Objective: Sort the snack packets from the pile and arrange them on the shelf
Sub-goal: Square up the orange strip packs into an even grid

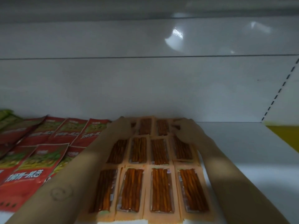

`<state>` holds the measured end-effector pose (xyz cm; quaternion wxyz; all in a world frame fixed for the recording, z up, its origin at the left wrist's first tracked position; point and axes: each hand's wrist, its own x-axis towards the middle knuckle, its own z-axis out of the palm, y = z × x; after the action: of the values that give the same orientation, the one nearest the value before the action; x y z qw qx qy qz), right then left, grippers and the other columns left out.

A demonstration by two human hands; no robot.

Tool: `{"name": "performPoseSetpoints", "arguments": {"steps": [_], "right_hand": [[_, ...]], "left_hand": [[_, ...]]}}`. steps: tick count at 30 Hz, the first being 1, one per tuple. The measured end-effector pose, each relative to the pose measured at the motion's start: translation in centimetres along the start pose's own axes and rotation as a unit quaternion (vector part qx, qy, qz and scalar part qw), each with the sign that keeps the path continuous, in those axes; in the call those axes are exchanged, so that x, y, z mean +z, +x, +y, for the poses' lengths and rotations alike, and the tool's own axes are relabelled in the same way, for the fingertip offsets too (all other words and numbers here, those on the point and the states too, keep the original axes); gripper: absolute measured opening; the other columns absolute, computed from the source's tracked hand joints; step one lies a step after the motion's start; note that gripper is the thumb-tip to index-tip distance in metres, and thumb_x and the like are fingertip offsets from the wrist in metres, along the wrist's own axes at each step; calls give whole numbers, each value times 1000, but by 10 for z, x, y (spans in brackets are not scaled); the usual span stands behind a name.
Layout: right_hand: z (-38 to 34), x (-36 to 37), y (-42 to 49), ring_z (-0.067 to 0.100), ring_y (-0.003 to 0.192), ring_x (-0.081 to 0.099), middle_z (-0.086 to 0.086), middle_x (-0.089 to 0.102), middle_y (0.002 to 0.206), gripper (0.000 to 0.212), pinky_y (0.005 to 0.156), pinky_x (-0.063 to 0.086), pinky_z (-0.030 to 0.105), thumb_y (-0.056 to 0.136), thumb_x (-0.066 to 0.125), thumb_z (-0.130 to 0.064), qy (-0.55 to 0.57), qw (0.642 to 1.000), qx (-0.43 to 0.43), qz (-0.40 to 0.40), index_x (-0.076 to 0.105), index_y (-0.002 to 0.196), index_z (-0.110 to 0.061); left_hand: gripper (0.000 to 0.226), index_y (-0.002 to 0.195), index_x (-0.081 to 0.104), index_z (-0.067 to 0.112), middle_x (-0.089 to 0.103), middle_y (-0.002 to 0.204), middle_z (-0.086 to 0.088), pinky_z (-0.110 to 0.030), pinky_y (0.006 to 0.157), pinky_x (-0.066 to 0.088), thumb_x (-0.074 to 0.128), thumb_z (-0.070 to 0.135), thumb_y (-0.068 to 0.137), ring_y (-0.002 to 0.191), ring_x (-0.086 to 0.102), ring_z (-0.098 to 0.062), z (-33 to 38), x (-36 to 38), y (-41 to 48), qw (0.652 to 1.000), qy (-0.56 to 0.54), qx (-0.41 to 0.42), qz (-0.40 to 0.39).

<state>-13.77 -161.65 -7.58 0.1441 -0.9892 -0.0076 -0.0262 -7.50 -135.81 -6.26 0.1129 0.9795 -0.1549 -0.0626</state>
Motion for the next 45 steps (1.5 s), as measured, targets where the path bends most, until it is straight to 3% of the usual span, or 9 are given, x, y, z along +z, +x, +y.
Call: {"name": "performPoseSetpoints", "arguments": {"steps": [5,10,15,19,23,26,30,41,45], "right_hand": [[2,-9,-10,27,112,58,5,65,122,29,91,45,33,101,45,-31,55,998,19,23,69,115,-24],[-9,-49,-46,25,131,44,7,52,138,39,102,33,31,98,55,-38,69,998,4,10,57,136,-28],[-18,-59,-64,14,107,58,-11,61,108,45,73,38,4,81,78,-36,93,993,-28,-61,67,123,-25],[-20,-51,-60,12,113,55,-12,57,117,57,93,43,27,76,80,-40,11,994,-52,-98,63,129,-30],[-21,-51,-62,9,106,53,-13,53,107,51,84,36,22,78,79,-36,2,993,-58,-105,64,127,-31],[-20,-49,-61,7,103,48,-13,55,111,55,84,35,23,77,80,-37,-2,992,-62,-109,62,129,-34],[-19,-48,-61,7,92,51,-20,54,90,49,74,36,22,76,80,-39,-11,990,-76,-116,67,122,-35],[-22,-50,-64,13,104,55,-7,63,114,50,81,36,25,79,78,-35,-16,988,-74,-138,65,127,-28],[-22,-52,-65,11,102,55,-6,64,115,46,75,37,22,81,77,-35,-6,986,-80,-149,66,125,-28]], "left_hand": [[70,136,48,39,53,140,-7,-53,102,42,32,62,72,124,50,-33,-1,-4,-3,1000,14,-3,-7],[49,145,40,33,39,148,-7,-55,108,29,41,48,99,133,37,-36,32,-18,-35,997,69,30,19],[51,143,42,38,35,154,3,-51,113,17,45,58,96,144,25,-25,58,-18,-71,989,81,118,-19],[58,148,34,41,31,157,5,-49,117,9,48,60,94,146,20,-20,75,-18,-96,981,67,170,-65],[59,148,33,42,32,156,5,-43,113,19,50,59,94,142,23,-20,86,-9,-99,978,69,182,-79],[62,150,28,42,27,159,6,-44,116,14,51,56,94,145,20,-20,88,-3,-95,978,77,174,-86],[62,151,28,40,24,161,8,-42,116,14,52,53,95,146,18,-17,88,-1,-92,977,77,175,-96],[61,152,26,42,21,161,14,-36,117,13,52,46,98,148,16,-14,92,4,-92,983,49,153,-91],[55,152,28,42,20,161,16,-32,116,10,49,41,101,148,16,-12,95,2,-97,983,47,156,-88]]}}
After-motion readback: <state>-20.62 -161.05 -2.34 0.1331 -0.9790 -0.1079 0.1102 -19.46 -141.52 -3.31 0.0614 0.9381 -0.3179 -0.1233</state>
